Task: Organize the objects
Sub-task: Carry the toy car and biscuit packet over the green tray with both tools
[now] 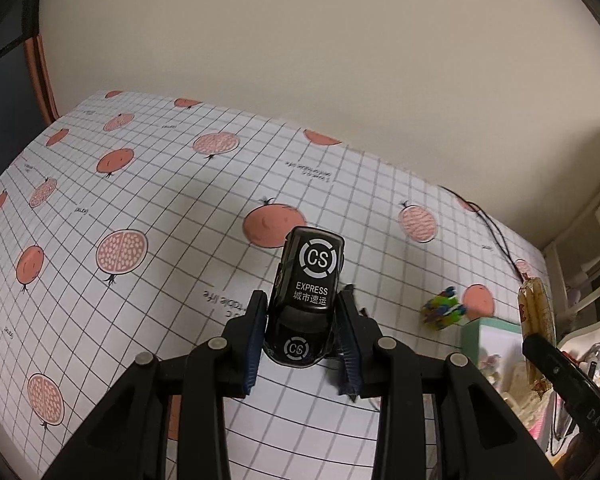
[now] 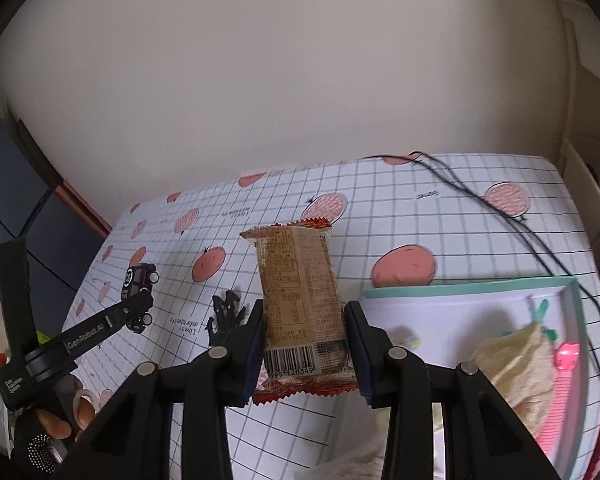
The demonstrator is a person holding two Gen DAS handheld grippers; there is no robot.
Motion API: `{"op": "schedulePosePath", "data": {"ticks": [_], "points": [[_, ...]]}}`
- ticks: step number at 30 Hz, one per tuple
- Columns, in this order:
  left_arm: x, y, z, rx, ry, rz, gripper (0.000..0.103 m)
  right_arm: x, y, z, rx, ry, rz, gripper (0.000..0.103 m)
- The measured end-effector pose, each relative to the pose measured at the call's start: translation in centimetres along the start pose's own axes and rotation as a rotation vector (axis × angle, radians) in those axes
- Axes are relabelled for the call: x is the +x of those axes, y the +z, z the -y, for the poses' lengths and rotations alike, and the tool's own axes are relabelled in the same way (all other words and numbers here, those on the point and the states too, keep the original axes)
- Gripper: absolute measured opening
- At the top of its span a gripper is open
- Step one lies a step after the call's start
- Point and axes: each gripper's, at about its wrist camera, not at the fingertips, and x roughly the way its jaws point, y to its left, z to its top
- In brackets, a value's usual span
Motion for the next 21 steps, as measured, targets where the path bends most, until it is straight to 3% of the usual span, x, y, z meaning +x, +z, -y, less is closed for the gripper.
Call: {"op": "schedulePosePath", "data": {"ticks": [8,18,21], "points": [[-1.9,0.0,3.1,0.044,-0.071,0.025,0.036,-3.1,1.0,3.8,0.055,-0.016,0.038,0.041],[-3.3,-1.8,9.4,0.188,-0.171,0.010,0.036,-6.0,1.1,7.7,0.061,-0.054,0.057,0.041],[-3.1,-2.9,11.6,0.261,-0.168,0.006,0.036,-6.4,1.0,8.7,0.058,-0.062,0.055,0.041]]}}
